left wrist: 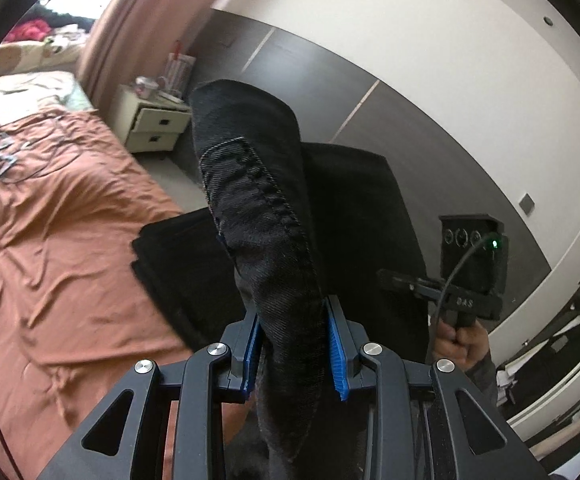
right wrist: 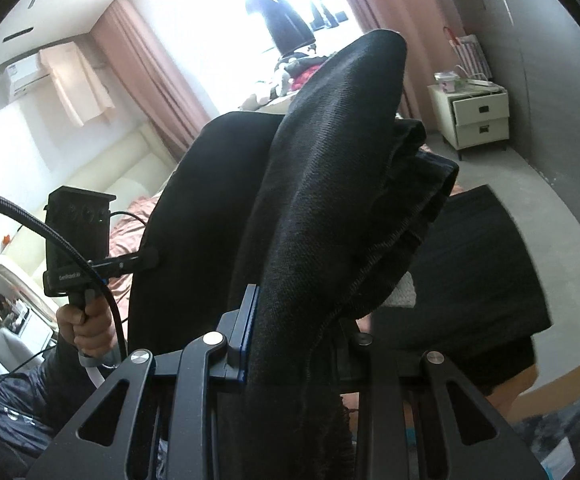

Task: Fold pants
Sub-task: 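Lift the folded pants with both tools and carry them toward the black clothes stack, then lower the folded pants onto the black clothes stack with both tools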

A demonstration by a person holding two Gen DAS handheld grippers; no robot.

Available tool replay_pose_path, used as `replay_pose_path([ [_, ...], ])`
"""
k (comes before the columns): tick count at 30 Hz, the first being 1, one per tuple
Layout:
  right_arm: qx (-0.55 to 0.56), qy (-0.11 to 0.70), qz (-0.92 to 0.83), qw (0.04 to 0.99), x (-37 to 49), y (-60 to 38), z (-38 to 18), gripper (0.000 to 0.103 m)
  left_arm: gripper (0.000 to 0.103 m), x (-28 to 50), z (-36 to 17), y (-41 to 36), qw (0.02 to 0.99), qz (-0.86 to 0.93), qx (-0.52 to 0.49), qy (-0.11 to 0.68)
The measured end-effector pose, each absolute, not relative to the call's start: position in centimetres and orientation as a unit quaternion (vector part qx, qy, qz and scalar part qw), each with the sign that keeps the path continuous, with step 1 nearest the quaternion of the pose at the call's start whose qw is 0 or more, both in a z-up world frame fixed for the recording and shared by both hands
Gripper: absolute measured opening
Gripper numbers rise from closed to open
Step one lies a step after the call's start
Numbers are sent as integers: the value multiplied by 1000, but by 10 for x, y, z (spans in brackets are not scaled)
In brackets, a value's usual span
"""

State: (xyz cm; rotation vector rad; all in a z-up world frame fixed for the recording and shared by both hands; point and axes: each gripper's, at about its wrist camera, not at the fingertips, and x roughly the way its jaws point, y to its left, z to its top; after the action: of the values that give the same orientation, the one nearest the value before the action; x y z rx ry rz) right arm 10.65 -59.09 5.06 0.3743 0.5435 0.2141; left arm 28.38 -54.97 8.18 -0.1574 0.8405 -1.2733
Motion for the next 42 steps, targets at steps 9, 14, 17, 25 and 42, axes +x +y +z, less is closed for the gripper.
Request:
replay_pose_path([
  [9, 162, 291, 83, 939, 103, -608, 61, 25, 32, 315, 57, -612, 692, -595, -81, 400],
  [14, 132, 316, 84, 936, 118, -600, 67, 25, 32, 336, 33, -639, 684, -593, -89, 415],
  [17, 124, 330, 84, 932, 128, -595, 67, 25, 32, 347, 20, -649, 681, -590, -93, 423],
  [25, 110, 371, 81, 919, 141, -575, 58, 25, 32, 376, -16, -678, 671, -580, -105, 449],
  [42, 158, 456, -50, 874, 146, -558, 31, 51, 42, 401, -94, -674, 672, -508, -134, 521],
])
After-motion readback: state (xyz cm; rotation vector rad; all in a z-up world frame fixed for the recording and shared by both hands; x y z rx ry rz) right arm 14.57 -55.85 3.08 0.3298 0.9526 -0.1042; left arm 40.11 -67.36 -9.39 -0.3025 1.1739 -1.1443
